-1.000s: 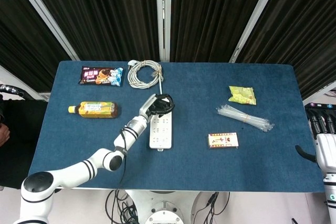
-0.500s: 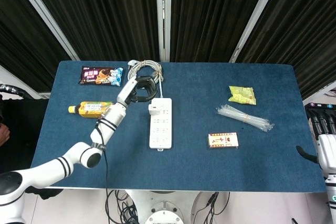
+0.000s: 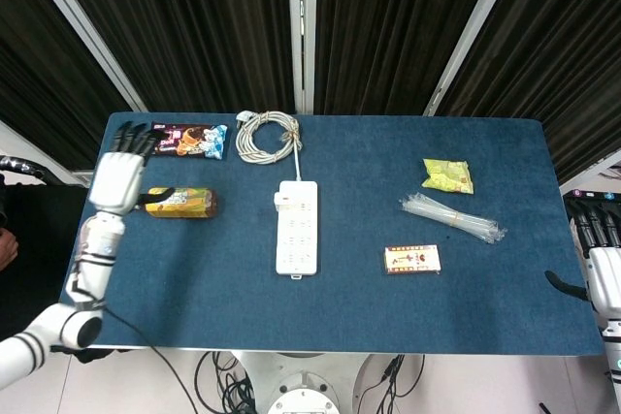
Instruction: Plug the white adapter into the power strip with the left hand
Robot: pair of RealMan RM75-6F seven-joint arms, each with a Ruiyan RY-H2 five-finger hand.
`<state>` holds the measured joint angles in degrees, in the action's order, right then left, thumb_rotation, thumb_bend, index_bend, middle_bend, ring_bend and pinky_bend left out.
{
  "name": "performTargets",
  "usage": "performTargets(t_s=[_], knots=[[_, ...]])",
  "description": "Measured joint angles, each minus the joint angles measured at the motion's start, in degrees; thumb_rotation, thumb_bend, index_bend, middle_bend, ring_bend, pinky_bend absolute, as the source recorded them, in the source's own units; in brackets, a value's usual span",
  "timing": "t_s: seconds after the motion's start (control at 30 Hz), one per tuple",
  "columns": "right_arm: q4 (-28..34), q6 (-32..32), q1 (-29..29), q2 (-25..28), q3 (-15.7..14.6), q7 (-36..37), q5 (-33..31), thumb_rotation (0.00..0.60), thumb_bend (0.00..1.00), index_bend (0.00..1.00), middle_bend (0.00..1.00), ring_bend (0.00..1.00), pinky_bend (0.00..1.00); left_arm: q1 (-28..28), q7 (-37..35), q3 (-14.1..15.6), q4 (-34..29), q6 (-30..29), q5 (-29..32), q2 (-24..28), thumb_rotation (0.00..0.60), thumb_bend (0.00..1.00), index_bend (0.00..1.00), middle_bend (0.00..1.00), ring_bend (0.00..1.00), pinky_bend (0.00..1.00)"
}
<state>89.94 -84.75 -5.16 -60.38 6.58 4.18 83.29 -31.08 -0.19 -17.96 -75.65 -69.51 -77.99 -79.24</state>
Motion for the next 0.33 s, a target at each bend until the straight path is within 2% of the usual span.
performTargets(t_s=[0.13,0.33], knots=[[-1.0,-0.1,-0.1,-0.4,-0.3,1.3,0.9,0.6,0.03,0.0,0.06,0.0,0.0,8.1,5.8,4.1,-8.0,-6.3,1.0,7.4,0.6,0.09,0.18,0.17,0.07,0.0],[-2.0,0.2,-0.4,-0.8,-1.0,2.9,2.5,0.6,0.03,0.0,0.04,0.0,0.0,16.7,7.7,10.3,-13.3,-14.7,-0.3,11.1,0.6,0.09,0.18,0.17,0.07,0.0]])
